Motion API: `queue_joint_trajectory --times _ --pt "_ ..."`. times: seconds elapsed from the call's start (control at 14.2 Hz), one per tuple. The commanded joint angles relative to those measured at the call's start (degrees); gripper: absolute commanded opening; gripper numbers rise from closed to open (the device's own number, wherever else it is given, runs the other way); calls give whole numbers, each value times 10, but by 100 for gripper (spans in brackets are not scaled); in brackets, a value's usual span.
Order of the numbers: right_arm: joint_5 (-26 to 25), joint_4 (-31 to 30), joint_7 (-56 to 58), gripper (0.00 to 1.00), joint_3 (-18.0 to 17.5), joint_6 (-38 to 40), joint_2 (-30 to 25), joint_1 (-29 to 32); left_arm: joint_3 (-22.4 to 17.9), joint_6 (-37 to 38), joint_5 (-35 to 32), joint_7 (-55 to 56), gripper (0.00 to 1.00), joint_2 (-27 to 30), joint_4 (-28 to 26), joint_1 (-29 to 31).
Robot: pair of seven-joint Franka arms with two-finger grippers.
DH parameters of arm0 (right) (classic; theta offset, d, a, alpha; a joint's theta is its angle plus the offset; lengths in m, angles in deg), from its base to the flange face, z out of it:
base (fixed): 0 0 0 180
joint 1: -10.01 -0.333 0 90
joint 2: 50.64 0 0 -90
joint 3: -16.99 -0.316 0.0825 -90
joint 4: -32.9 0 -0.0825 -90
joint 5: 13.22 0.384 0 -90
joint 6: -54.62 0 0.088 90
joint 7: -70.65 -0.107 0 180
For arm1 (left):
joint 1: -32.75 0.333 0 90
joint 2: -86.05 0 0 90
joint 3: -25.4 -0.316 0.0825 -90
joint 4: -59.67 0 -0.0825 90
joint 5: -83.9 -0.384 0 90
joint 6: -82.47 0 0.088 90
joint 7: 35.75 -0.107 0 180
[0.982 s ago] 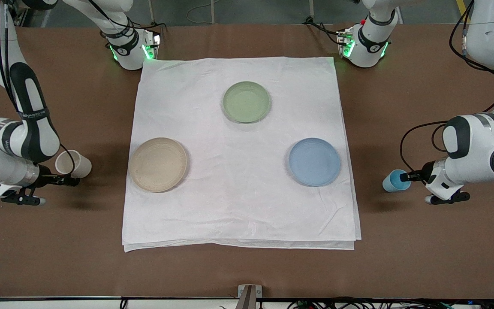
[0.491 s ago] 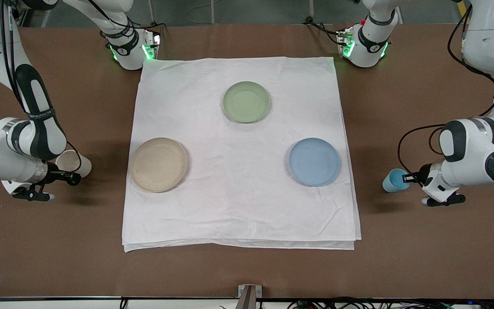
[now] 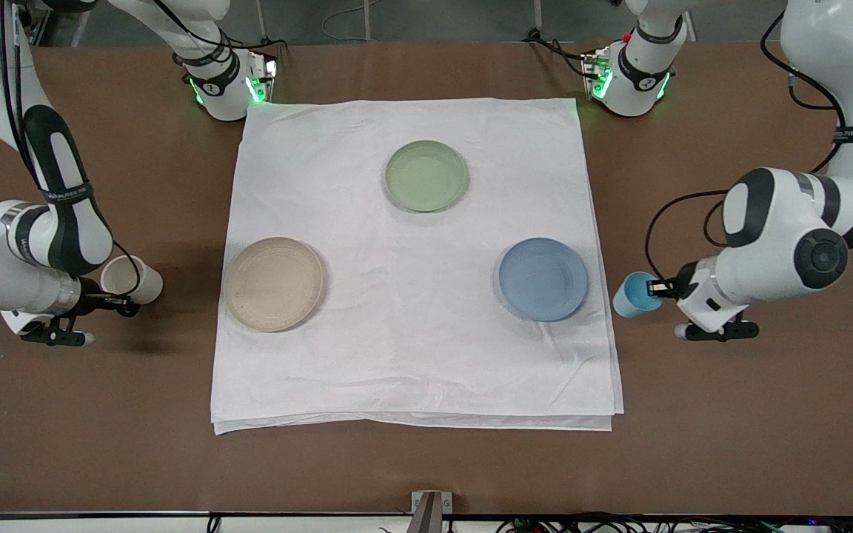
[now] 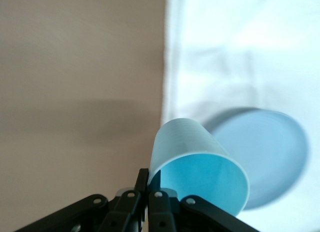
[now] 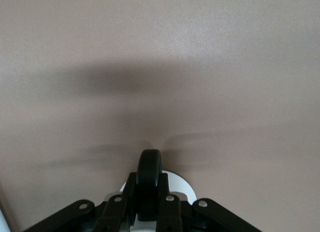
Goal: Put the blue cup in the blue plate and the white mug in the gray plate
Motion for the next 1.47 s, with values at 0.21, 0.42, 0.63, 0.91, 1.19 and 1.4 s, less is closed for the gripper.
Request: queue_joint_trajectory --times 0.21,0.42,0.63,0.91,1.19,1.4 --pt "61 59 -60 0 -6 128 -37 -50 32 -6 -23 139 0 -18 -21 -68" --pt "64 29 -169 0 -6 127 -70 -118 34 -10 -55 191 0 -48 -23 -88" --pt "97 -2 -229 0 -6 111 -87 -174 34 -55 -55 196 0 -62 -47 -95" --pt "98 -87 -281 0 -6 -3 -98 -222 34 -63 -55 222 89 -71 -43 -92" --pt "98 -111 -307 0 -6 -49 -94 -243 29 -18 -56 215 100 -1 2 -60" --pt "99 -110 -322 1 -7 -51 -89 -248 29 86 -64 194 100 40 83 -26"
